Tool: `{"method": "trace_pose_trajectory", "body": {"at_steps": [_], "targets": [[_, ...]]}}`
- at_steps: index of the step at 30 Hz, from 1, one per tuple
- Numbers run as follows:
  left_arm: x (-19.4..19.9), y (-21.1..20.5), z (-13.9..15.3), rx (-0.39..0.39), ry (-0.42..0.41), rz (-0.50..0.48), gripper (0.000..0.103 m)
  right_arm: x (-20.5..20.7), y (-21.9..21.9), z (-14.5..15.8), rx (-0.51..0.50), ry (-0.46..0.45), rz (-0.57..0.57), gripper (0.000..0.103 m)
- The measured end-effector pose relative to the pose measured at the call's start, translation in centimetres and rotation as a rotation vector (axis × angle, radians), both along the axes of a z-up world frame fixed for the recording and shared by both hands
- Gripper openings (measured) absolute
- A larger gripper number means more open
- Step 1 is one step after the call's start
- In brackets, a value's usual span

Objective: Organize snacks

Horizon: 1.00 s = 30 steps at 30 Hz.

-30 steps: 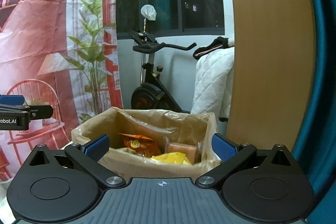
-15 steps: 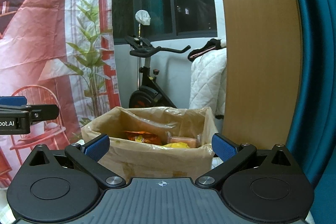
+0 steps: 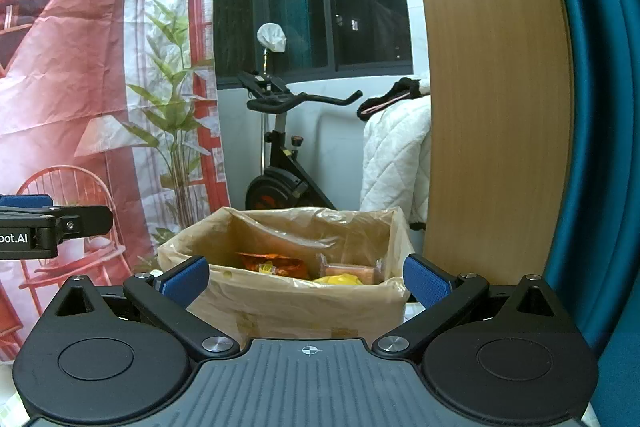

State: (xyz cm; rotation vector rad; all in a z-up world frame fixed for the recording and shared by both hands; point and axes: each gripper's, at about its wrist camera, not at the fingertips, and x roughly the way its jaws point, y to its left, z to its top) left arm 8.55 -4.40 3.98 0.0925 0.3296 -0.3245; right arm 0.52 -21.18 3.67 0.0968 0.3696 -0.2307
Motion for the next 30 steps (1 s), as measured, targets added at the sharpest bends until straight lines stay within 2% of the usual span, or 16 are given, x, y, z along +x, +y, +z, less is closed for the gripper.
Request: {"method": "trace_pose_trajectory", "body": {"at_steps": [8,30], "targets": [[-0.01,0.34,-0.08,-0.038,0.004,0.013,0.095,-0.04,-0.04,0.01,0.001,-0.001,0.002,0.102],[-0.1,-0.02,-0.35,-0.053,0.019,0.005,0.095,0.28,-0.21,0.21,0.019,0.012,0.002,0.102]]}}
